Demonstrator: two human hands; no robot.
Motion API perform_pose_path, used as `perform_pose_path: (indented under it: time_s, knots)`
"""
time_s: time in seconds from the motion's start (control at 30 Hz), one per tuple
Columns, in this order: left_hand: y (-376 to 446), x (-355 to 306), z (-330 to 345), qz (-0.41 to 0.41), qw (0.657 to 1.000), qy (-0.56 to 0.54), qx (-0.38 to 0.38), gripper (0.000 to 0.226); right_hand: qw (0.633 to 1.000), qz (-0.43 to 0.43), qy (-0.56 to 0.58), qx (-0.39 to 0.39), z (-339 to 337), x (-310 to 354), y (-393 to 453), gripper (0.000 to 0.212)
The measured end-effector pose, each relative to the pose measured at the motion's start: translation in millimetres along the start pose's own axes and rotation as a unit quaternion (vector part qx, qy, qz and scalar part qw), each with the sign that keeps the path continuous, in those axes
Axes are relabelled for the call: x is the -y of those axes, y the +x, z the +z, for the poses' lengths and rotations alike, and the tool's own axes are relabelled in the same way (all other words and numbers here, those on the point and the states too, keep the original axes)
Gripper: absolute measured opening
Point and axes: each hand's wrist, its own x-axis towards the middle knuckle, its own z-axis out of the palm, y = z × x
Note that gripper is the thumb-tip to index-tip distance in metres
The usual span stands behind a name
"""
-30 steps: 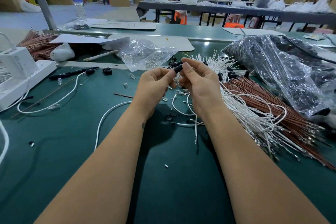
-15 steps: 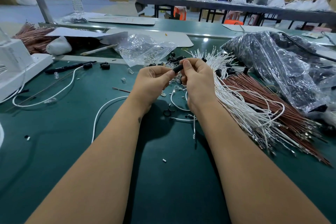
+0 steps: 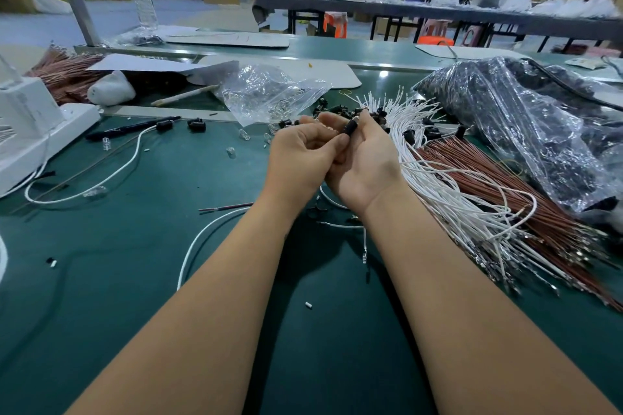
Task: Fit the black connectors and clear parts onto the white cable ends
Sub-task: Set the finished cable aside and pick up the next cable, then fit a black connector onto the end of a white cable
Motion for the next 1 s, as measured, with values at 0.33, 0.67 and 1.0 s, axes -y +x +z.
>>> perform_pose_path:
  time_s: [0.33, 0.67, 1.0]
  knots:
    - [-4, 2, 1, 0.016, 0.999, 0.022, -0.019, 0.011, 0.999, 0.019, 0.033, 0.000, 4, 0, -3, 0.049]
    - [-3, 2, 2, 0.004, 0.999, 0.024, -0.029, 0.017, 0.999, 0.005, 0.026, -0.028, 9, 0, -5, 0.047]
    - [4, -18, -24, 0.028, 0.977, 0.205, 0.056, 0.018, 0.917, -0.219, -0.311, -0.118, 2, -3, -8, 0.035]
